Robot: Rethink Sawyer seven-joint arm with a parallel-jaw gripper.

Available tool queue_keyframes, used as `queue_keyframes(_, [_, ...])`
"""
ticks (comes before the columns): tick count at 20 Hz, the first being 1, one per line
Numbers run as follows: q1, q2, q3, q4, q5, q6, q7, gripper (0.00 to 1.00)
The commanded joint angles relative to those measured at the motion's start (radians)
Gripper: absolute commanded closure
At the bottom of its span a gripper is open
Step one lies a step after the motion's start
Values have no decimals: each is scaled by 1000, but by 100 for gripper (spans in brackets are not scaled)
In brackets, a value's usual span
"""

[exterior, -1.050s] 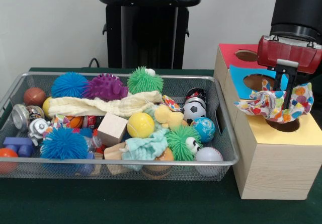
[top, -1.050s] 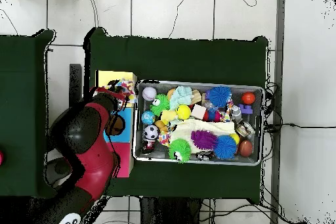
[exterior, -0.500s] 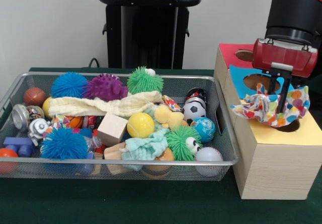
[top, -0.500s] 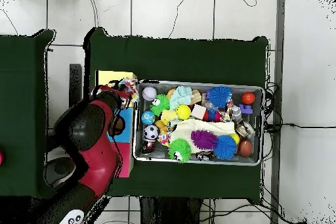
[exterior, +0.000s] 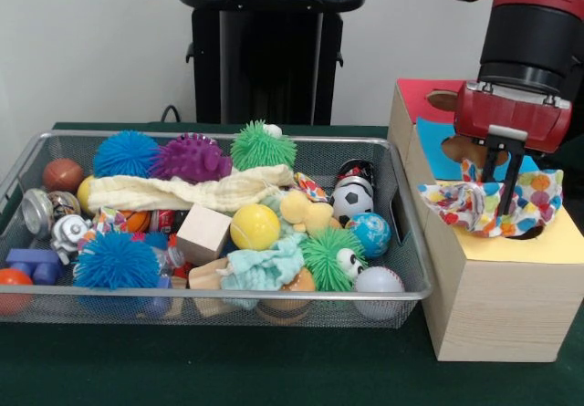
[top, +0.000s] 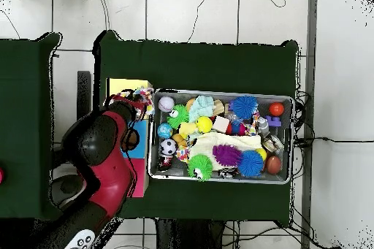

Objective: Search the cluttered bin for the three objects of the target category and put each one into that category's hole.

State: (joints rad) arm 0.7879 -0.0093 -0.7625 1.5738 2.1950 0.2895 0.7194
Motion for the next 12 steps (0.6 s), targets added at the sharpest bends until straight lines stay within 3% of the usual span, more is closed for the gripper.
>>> queue_keyframes(1, [-29,45,147,-75,-90,73,11,100])
queue_keyframes(6, [-21,57,146,-84,-72,71,9,100])
queue_keyframes(12, [-31,39,163,-87,-126,59,52,100])
